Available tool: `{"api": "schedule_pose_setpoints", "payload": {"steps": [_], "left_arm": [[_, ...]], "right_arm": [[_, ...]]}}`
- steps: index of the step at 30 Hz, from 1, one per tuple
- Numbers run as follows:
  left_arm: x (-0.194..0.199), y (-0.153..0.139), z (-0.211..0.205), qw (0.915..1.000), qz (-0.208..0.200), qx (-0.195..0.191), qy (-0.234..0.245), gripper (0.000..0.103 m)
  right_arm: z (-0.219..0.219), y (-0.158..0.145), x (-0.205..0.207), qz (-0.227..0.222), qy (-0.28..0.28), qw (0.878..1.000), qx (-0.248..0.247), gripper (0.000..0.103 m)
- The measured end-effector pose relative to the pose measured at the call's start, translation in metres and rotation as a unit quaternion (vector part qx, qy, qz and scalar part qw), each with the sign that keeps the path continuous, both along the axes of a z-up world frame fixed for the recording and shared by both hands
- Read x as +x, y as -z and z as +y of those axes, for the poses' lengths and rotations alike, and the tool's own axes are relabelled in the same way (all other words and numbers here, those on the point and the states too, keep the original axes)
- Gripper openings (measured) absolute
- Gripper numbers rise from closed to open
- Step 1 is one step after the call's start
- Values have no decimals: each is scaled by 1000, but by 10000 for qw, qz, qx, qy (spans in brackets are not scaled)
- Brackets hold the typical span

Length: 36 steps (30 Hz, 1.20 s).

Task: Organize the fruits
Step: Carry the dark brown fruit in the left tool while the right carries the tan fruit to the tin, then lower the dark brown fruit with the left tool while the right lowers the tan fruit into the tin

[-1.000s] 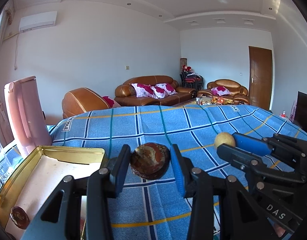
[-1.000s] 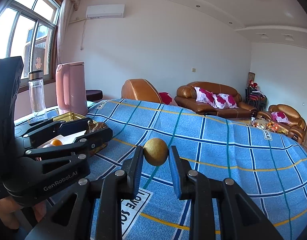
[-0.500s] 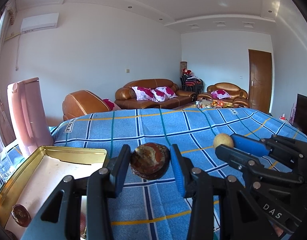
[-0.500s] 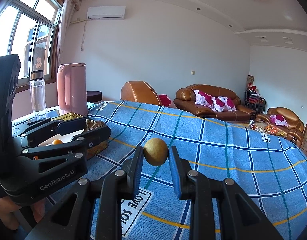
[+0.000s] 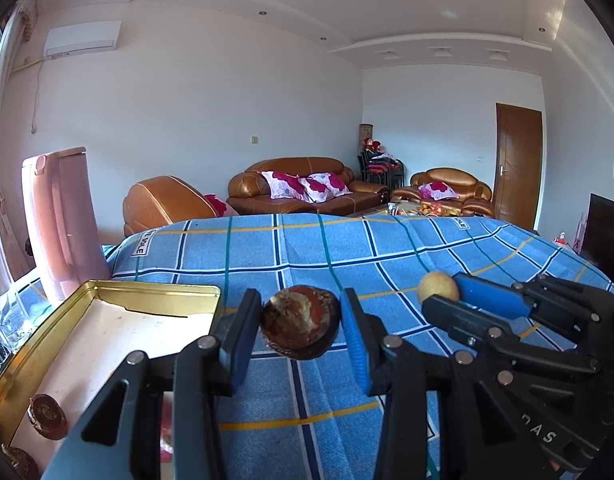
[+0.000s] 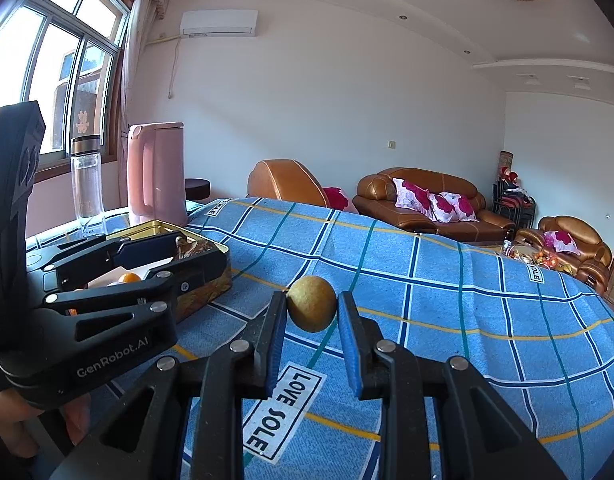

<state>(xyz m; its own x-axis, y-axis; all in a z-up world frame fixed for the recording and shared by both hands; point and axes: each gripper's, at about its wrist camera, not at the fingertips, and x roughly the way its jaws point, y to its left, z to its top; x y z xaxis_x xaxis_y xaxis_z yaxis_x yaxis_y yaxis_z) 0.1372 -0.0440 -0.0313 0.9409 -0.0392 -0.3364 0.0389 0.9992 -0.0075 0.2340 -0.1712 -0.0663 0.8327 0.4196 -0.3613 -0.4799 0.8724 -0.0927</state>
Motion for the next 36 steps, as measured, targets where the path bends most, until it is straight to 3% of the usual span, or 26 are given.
{"api": "schedule_pose_setpoints", "payload": {"steps": [36], "left_arm": [[-64,-2,55,9997,-118,-15,-233,42]], "right_arm": [[54,2,-43,66,-589,9982,-127,28]]}}
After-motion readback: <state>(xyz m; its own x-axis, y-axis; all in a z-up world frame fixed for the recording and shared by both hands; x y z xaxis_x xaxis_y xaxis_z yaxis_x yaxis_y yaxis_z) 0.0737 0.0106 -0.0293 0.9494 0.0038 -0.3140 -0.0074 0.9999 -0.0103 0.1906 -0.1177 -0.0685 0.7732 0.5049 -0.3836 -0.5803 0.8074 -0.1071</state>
